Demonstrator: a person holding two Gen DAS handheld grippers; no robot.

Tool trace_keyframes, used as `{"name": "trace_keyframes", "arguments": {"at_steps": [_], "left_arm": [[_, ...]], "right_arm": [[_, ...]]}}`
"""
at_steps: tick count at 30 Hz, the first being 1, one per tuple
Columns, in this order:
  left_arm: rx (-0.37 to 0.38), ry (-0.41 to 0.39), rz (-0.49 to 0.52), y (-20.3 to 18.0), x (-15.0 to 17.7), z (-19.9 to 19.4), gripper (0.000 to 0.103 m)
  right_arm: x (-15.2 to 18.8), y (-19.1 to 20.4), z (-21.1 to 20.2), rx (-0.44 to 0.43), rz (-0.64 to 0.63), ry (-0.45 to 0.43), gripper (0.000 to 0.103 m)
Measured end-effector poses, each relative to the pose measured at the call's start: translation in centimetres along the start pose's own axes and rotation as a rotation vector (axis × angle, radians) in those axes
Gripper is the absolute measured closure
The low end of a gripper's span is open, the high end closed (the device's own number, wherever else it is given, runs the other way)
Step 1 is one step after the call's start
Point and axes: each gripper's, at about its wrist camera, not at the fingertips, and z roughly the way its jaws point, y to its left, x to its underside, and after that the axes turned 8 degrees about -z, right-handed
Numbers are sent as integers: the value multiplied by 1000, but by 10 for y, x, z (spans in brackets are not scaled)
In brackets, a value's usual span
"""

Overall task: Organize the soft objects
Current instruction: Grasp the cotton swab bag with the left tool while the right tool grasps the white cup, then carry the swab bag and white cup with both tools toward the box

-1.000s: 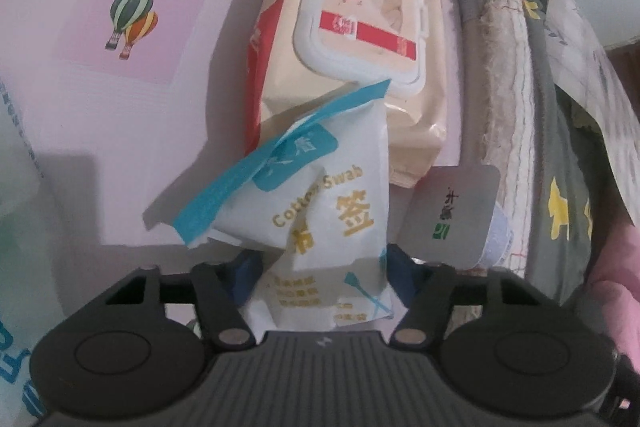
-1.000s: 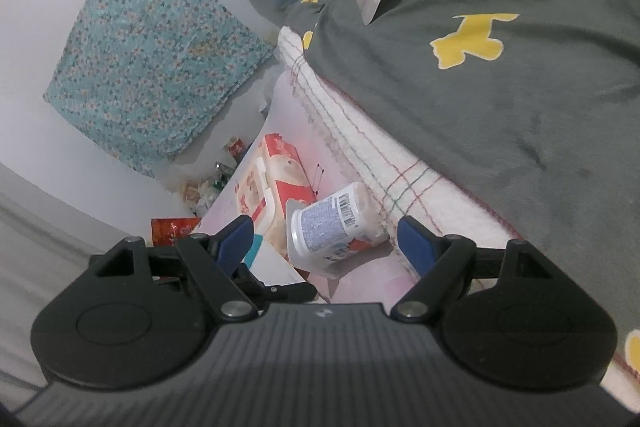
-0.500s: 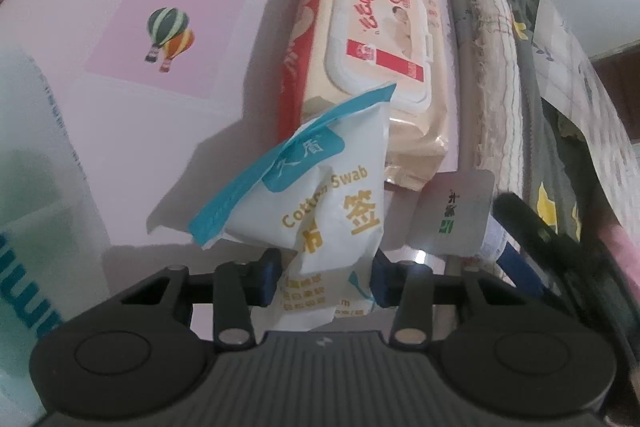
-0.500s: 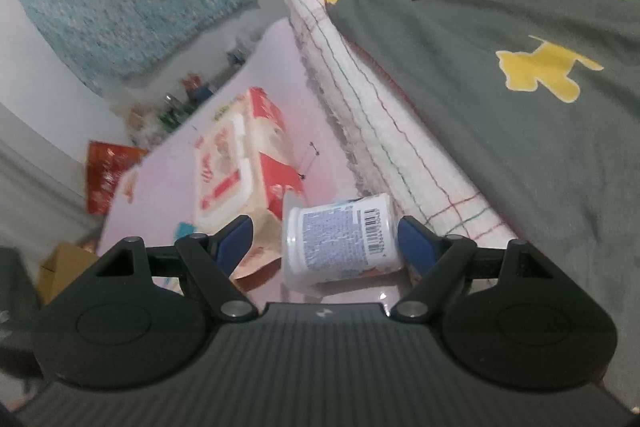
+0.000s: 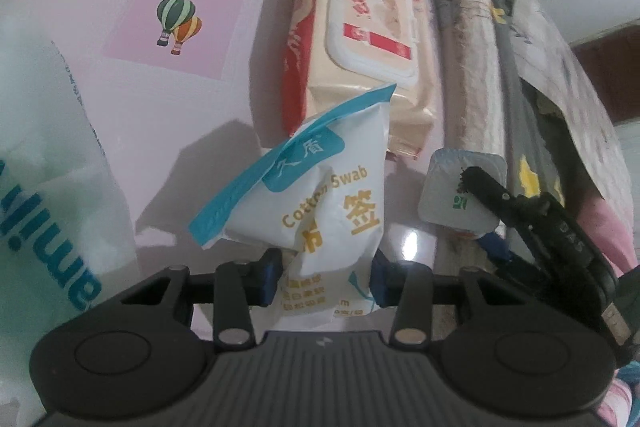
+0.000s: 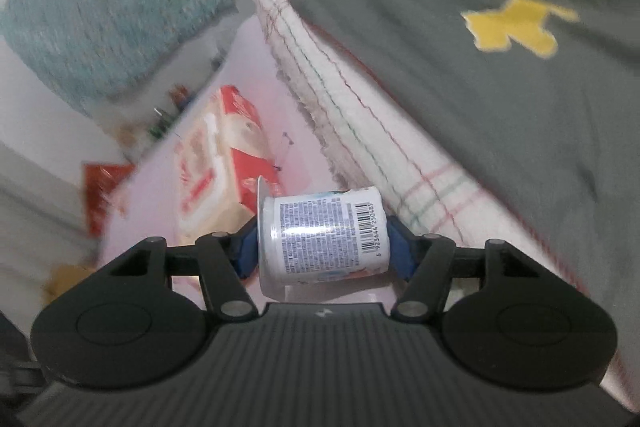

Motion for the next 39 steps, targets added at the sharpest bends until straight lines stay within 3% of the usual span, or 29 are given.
{"name": "trace_keyframes", "arguments": {"at_steps": [11,20,25,30,39], "left_arm": [[106,8,123,19,32,-59,59],[171,-6,215,60,64,-132,59],[225,-31,230,93,78,-184,59],[244,-120,213,145,86,-242,59],[224,-328,75,250,79,-322,59]], "right_arm": [[78,-30,-75,-341,302,-91,41],[156,-12,-103,-608,428,-90,41],[186,23,-121,-752,415,-78,41],[194,73,-123,-855,342,-26,41],[205,192,-74,-977,246,209,41]]}}
